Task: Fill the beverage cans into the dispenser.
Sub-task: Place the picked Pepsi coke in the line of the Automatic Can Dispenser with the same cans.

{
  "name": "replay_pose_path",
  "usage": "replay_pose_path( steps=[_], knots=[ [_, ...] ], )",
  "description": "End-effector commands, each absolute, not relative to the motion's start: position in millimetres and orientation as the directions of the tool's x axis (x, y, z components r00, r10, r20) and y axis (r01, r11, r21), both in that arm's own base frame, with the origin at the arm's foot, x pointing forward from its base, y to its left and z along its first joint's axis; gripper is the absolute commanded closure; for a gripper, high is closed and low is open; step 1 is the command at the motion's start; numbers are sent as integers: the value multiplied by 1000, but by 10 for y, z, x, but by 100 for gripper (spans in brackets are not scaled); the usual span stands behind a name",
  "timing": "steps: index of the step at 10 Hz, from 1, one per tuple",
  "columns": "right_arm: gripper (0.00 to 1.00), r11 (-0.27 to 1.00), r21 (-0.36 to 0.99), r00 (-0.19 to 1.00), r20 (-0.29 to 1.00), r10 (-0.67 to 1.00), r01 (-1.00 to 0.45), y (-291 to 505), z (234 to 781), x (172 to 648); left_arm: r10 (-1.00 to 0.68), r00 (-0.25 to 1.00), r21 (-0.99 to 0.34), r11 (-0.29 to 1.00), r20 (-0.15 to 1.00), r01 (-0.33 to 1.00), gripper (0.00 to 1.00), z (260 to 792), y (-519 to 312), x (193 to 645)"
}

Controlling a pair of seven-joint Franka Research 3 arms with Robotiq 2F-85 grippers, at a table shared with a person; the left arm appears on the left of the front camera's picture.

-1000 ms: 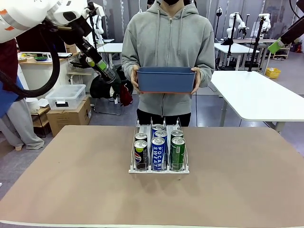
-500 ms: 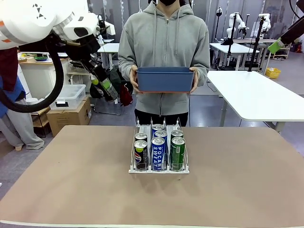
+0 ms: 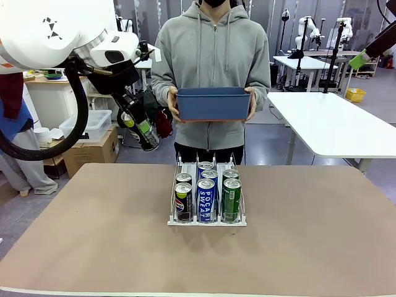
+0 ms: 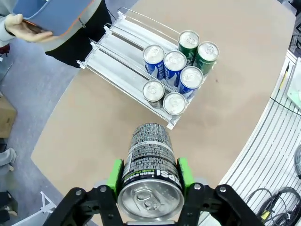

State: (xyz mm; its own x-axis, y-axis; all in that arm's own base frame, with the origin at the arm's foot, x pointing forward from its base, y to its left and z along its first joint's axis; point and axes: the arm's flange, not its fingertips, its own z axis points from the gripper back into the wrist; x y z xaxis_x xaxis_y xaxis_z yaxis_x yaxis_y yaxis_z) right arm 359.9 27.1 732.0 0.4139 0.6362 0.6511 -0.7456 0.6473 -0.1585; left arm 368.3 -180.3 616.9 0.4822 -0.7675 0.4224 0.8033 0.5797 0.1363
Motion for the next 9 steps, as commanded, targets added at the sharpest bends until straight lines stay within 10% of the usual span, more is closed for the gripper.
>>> replay_pose_path(
  steps=[1,9],
  knots=[
    [0,647,-158,414,650,637,-746,272,7314,3602,-752,492,131,595,439,793,42,6160,-1767,3739],
    [0,647,-158,414,650,637,-746,272,7314,3602,-657,577,144,711,486,688,42,5991,-1971,3302]
  ],
)
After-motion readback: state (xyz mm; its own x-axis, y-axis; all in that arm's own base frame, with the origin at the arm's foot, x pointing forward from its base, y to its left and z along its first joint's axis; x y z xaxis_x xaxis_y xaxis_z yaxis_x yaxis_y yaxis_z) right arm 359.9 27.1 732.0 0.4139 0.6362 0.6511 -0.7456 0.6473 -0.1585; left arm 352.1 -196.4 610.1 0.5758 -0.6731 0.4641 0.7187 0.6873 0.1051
